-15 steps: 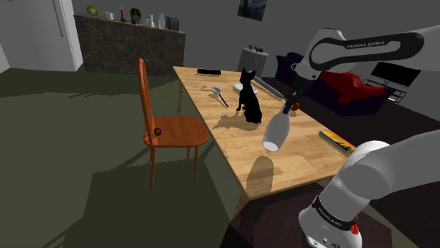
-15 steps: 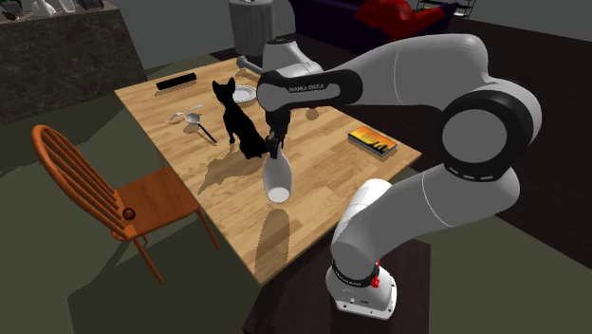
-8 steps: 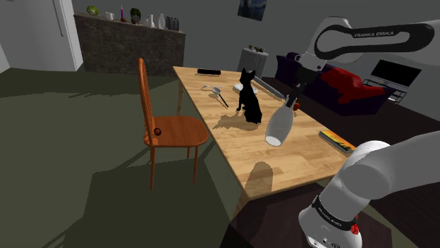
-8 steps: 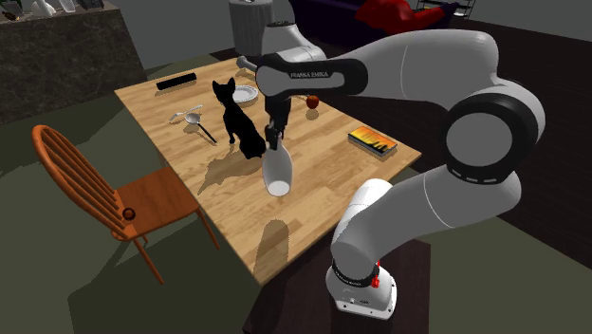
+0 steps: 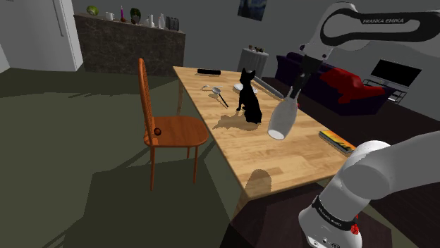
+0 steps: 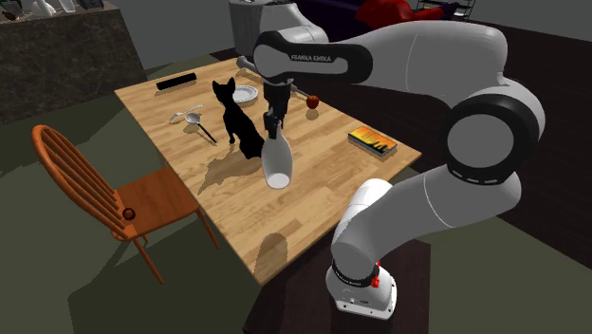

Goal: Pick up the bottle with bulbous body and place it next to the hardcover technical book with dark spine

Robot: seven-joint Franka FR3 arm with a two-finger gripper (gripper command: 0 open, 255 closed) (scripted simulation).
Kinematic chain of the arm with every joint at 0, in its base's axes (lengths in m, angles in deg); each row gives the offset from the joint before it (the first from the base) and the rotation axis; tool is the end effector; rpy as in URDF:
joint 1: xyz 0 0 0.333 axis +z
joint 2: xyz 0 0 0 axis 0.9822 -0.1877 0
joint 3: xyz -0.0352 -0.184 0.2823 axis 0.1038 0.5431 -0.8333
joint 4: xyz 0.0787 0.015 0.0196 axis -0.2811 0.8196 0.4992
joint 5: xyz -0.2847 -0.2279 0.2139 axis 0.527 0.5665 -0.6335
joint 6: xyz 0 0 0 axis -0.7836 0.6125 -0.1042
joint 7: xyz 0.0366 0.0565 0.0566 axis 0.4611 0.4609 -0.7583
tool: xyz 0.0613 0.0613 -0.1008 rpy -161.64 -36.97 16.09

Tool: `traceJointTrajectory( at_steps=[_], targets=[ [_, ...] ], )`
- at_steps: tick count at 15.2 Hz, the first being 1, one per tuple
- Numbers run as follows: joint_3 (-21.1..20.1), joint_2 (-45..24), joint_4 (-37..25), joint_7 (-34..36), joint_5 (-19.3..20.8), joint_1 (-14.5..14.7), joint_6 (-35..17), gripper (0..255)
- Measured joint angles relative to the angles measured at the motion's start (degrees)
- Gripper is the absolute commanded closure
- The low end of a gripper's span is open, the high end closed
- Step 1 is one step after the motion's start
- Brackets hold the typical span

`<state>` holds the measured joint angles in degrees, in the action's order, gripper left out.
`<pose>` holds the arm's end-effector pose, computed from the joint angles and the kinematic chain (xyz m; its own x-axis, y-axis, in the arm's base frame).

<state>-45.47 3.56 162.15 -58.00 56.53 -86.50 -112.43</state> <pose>0.3349 -0.2026 0.5352 0.9943 0.0812 0.0694 0.0829 -0.9963 -0.0217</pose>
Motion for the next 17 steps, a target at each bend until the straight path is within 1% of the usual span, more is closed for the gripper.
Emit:
traceJointTrajectory(
  at_steps=[17],
  targets=[
    [-1.4,-2.5,-15.1,-0.1,-1.6,1.0,12.6,255]
  ],
)
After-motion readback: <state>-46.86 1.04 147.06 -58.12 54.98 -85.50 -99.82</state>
